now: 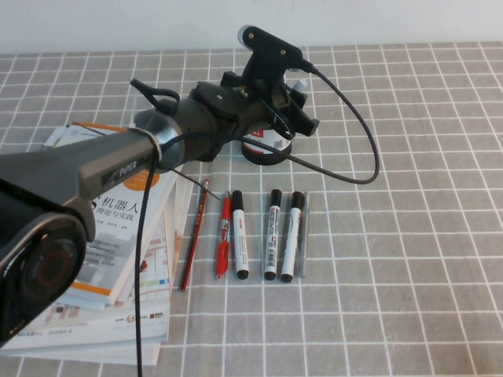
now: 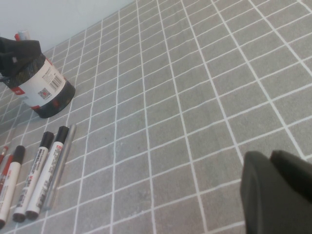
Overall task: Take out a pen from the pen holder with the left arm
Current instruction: 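Take a marker out of the pen holder and lay it on the table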
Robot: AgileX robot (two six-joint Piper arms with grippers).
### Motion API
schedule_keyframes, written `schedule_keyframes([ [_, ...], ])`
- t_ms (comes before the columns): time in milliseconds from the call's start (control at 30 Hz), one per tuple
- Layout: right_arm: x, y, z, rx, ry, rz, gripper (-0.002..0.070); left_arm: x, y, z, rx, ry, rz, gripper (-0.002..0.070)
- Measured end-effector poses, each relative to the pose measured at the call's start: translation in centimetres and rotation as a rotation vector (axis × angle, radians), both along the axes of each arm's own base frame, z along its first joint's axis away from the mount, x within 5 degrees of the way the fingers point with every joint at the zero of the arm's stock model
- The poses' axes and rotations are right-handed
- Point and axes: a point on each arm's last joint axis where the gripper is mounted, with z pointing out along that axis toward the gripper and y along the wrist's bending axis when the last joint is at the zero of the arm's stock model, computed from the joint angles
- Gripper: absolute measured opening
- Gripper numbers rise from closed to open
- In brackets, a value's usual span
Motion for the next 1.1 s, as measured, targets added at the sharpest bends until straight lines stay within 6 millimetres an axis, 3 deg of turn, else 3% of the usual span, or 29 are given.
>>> schedule_keyframes([
  [100, 0.0, 0.0, 0.0, 0.0, 0.0, 0.0, -0.0013, 0.0, -0.1, -0.1, -0.022, 0.016, 0.01, 0.0173],
  [233, 0.0, 0.0, 0.0, 0.0, 0.0, 0.0, -0.0013, 0.1, -0.1, 0.2, -0.036, 0.013, 0.018, 0.011],
  [633, 0.0, 0.0, 0.0, 0.0, 0.0, 0.0, -0.0013, 0.3, -0.3, 3.0, -0.073, -0.045, 0.005, 0.0104],
  [800, 0.0, 0.0, 0.0, 0.0, 0.0, 0.0, -0.0013, -0.7, 0.2, 6.8, -0.076, -0.129, -0.02, 0.0104],
  [1100, 0.0, 0.0, 0.0, 0.0, 0.0, 0.0, -0.0013, -4.9, 2.1, 16.8, -0.169, -0.282, -0.101, 0.0104],
])
